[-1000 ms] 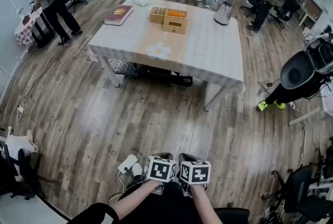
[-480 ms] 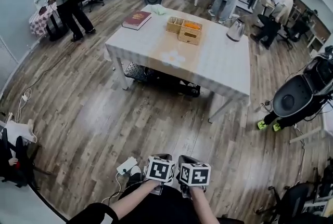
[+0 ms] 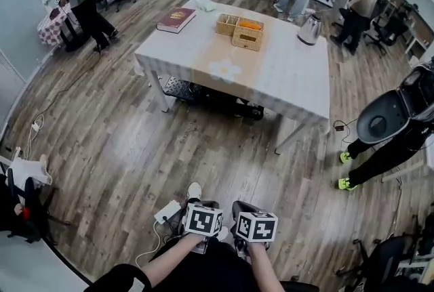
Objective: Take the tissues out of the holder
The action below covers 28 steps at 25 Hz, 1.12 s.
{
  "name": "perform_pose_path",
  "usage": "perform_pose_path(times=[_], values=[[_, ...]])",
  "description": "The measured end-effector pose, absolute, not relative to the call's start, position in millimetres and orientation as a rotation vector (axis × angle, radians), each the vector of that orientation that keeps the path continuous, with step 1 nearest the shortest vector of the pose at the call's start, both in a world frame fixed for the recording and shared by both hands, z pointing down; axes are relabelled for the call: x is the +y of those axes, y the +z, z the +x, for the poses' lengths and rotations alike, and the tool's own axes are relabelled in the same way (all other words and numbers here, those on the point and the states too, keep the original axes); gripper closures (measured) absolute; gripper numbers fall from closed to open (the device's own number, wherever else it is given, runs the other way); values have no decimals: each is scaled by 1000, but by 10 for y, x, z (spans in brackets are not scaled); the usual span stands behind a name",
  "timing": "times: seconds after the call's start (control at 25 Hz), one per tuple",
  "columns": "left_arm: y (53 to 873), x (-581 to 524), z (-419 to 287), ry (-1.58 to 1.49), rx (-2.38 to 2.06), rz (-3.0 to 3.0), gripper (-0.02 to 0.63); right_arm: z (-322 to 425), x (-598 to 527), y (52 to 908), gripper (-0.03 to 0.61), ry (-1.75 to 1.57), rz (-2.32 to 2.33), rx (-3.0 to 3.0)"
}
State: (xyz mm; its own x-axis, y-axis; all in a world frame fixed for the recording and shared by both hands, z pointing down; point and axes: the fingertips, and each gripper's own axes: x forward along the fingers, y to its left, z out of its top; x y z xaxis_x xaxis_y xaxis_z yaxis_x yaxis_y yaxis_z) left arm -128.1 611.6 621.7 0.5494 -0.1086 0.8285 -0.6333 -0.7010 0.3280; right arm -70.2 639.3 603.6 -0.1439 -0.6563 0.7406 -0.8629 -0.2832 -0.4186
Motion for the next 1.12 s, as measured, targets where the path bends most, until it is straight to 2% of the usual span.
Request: perform_pose_path(times=[0.56, 1.12], values=[[5986, 5075, -471, 1083, -457, 2253, 607, 19, 5386, 5772, 565, 1334, 1996, -1681], [5987, 3624, -377, 1085, -396, 2251, 607, 54, 3856, 5760, 565, 1343, 1994, -1635]])
